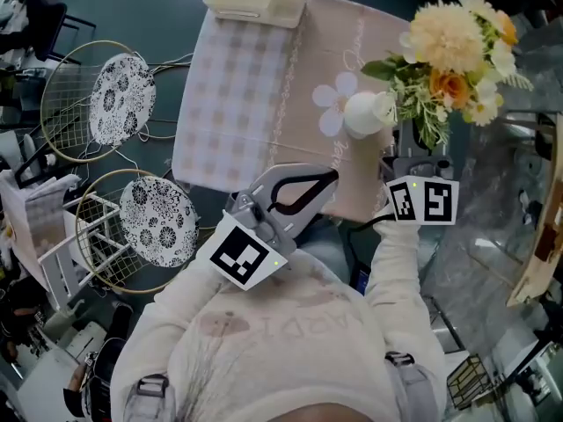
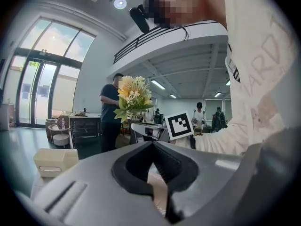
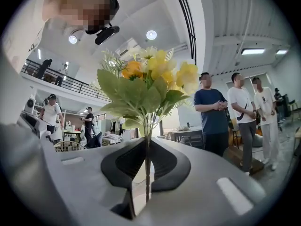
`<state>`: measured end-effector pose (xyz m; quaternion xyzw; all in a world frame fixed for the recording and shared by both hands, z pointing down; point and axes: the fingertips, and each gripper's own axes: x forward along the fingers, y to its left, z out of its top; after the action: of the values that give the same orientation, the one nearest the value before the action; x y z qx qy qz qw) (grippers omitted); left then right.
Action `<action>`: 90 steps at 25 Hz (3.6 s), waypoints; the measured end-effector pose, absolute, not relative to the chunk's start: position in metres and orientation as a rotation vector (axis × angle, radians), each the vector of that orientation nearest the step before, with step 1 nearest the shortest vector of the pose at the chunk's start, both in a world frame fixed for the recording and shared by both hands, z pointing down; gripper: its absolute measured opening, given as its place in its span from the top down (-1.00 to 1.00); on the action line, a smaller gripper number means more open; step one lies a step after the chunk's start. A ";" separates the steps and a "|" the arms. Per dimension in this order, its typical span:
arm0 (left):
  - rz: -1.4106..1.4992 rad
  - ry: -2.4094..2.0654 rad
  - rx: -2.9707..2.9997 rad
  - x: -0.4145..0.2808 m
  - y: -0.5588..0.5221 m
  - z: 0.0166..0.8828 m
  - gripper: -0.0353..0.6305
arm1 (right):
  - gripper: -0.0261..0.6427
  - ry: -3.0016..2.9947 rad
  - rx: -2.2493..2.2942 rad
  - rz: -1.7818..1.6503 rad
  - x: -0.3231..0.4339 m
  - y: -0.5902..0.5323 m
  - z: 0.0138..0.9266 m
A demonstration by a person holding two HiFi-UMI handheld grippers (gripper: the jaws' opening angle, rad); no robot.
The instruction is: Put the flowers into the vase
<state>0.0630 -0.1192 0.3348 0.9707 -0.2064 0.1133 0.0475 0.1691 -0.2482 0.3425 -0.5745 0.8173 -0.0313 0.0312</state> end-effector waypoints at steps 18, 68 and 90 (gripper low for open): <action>0.365 -0.612 2.950 0.072 -0.138 0.347 0.89 | 0.71 2.741 -1.918 -0.164 0.169 -0.230 0.420; 0.329 -0.641 2.977 0.070 -0.109 0.337 0.89 | 0.84 2.854 -1.818 -0.576 0.123 -0.147 0.455; 0.136 -0.763 3.116 0.124 -0.027 0.261 0.89 | 0.84 2.790 -1.476 -0.080 0.154 -0.015 0.262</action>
<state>0.1237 -0.0274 0.2613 0.9698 -0.2375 0.0423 -0.0349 0.1543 -0.0153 0.2621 -0.4673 0.8837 -0.0253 -0.0080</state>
